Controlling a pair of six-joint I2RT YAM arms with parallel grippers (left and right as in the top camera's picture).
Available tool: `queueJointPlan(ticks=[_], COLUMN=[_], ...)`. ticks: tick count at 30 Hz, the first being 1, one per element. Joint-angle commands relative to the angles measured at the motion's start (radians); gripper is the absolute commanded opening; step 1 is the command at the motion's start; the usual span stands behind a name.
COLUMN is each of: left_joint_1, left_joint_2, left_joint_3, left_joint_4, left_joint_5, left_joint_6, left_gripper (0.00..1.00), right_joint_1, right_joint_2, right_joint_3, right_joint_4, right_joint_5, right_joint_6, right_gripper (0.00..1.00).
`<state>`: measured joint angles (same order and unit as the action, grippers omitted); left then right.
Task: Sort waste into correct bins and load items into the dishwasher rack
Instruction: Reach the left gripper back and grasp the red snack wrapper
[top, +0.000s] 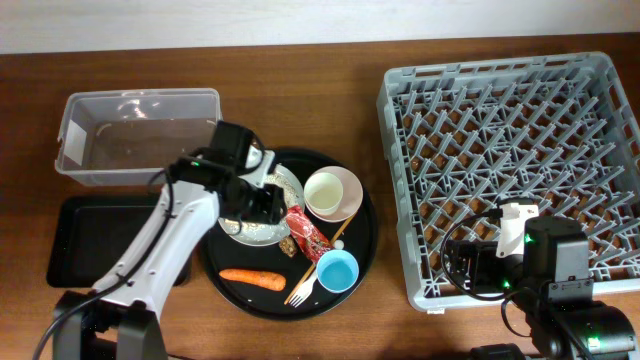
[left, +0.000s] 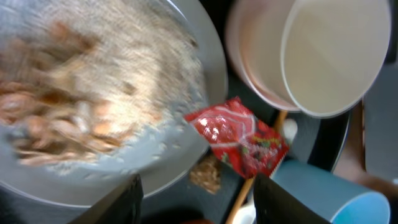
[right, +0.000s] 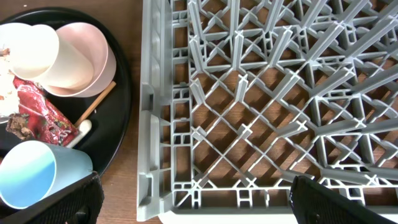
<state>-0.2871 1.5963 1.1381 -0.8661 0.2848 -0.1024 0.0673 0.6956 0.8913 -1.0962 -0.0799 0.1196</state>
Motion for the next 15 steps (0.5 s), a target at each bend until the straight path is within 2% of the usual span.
queueJointPlan(ticks=[1,8,15], left_joint_1=[-0.04,-0.053,-0.053], left_joint_2=[0.008,0.018,0.073], left_joint_3=[-0.072,-0.195,-0.208], left_joint_4=[0.077,0.294,0.348], left_joint_5=[0.008,0.007,0.009], left_joint_6=[-0.007,0.032,0.047], left_gripper=[0.65,0.65,0.65], right_joint_1=[0.005,0.005,0.005], right_joint_2=[-0.002,-0.002,-0.002], right_joint_3=[0.019,0.019,0.019], right_joint_4=[0.0,0.0,0.0], right_joint_5=[0.004,0.004,0.004], right_joint_6=[-0.007,-0.007,-0.007], right_gripper=[0.99,0.99,0.99])
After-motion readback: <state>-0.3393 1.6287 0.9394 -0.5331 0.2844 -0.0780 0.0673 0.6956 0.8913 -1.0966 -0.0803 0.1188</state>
